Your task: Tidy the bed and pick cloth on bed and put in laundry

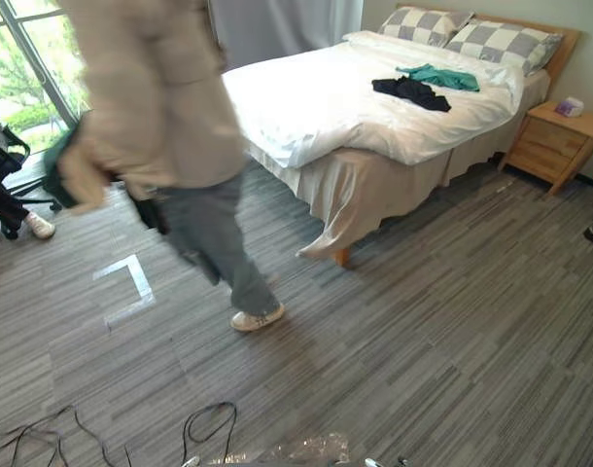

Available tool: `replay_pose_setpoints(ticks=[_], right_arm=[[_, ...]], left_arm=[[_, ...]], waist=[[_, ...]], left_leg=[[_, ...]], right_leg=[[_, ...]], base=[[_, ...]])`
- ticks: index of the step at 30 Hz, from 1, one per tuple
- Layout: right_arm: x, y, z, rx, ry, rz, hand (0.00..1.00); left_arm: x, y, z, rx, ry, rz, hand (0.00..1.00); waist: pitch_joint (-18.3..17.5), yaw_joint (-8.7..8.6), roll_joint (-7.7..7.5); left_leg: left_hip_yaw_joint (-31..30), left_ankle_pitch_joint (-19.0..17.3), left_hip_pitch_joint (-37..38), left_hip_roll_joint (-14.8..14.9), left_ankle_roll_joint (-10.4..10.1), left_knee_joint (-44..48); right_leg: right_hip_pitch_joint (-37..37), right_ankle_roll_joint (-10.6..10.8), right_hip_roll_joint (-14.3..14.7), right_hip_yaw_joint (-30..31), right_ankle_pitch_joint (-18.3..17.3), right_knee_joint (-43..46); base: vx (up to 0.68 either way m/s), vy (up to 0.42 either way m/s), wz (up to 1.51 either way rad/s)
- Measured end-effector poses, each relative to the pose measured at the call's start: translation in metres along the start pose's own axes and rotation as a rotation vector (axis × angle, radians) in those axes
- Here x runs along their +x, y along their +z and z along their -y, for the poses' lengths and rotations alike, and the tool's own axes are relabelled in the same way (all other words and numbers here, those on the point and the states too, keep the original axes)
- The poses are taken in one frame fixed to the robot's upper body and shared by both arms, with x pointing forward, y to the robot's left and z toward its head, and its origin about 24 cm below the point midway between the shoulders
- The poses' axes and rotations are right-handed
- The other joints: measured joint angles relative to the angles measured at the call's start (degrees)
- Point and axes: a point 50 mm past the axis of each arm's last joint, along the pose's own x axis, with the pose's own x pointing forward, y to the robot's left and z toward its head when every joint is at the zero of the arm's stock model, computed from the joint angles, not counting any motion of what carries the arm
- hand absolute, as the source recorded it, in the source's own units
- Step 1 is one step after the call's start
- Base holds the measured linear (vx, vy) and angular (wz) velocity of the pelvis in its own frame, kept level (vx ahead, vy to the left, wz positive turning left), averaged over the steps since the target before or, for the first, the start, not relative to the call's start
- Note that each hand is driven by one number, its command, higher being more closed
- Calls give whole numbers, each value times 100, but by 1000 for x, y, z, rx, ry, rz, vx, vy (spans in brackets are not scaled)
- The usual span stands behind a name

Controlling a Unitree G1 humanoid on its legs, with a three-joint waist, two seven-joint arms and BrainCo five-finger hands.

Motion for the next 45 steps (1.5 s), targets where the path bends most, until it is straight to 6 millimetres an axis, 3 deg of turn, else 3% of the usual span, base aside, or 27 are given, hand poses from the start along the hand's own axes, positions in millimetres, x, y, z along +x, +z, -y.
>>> replay_pose_setpoints(ticks=[26, 29, 31, 33, 34, 35, 38, 40, 42, 43, 44, 45], right_arm=[[1, 1, -1, 43, -4, 0, 0], [1, 2, -1, 115, -21, 4, 0], [1, 4, -4, 196, -36, 15, 0], [2, 9, -5, 244, -38, 29, 0], [2, 9, -6, 264, -38, 32, 0], [2, 8, -8, 298, -39, 32, 0], [0, 0, -7, 349, -48, 15, 0], [0, -1, -6, 376, -52, 15, 0], [-1, -6, -5, 408, -59, 3, 0], [-2, -10, -4, 414, -62, -9, 0], [-4, -17, -4, 412, -62, -28, 0], [-5, -22, 2, 403, -70, -39, 0]], left_arm=[[0, 2, 0, 51, 5, -4, 0], [1, 7, 1, 81, 0, 4, 0], [1, 11, -1, 92, 5, 10, 0], [1, 13, -2, 105, 9, 13, 0], [2, 15, -2, 107, 13, 13, 0], [2, 17, -4, 112, 23, 13, 0], [2, 22, -3, 155, 29, 30, 0], [3, 25, -1, 172, 30, 39, 0], [3, 29, -1, 171, 31, 47, 0], [3, 29, -2, 172, 35, 46, 0], [3, 29, -2, 173, 36, 45, 0], [4, 26, 5, 175, 19, 43, 0]], waist=[[129, -2, -34], [138, -12, -56], [251, -82, -114], [396, -156, -118], [472, -157, -144], [550, -156, -130], [578, -194, -112], [615, -182, -67], [803, -189, -101], [861, -188, -128], [887, -196, -135], [880, -268, -46]], left_leg=[[71, -39, 11, 9, 20, -9], [280, -112, -114, 36, 70, -4], [495, -176, -57, 3, 108, 33], [754, -236, 26, 96, 186, 217], [824, -313, 71, 132, 176, 329], [936, -514, 121, 245, 72, 577], [1115, -1050, 127, 821, -287, 1172], [1235, -1173, 110, 1086, -478, 1295], [1333, -1365, 248, 1248, -853, 1460], [1365, -1479, 385, 1301, -1038, 1562], [1364, -1584, 562, 1373, -1166, 1654], [1379, -1726, 772, 1655, -1121, 1699]], right_leg=[[32, 25, 17, 62, -50, -41], [-583, 39, -45, 199, -441, 760], [-1182, 316, -252, 249, -870, 2029], [-1648, 408, -464, -62, -929, 3057], [-1734, 357, -584, -254, -997, 3333], [-1849, 270, -753, -502, -1198, 3590], [-2091, 244, -757, -686, -1229, 3104], [-2507, 285, -870, -722, -893, 2531], [-2916, 460, -1246, -731, -129, 1687], [-2954, 483, -1425, -684, -4, 1584], [-2990, 487, -1556, -594, 11, 1670], [-3201, 323, -1500, -593, 396, 2495]], base=[[-21, 1, -1], [73, 26, -33], [119, 32, -42], [85, 7, -53], [97, -40, -69], [144, -103, -67], [197, -171, -51], [263, -243, -37], [355, -320, -27], [376, -342, -12], [571, -495, -6], [526, -424, 8]])
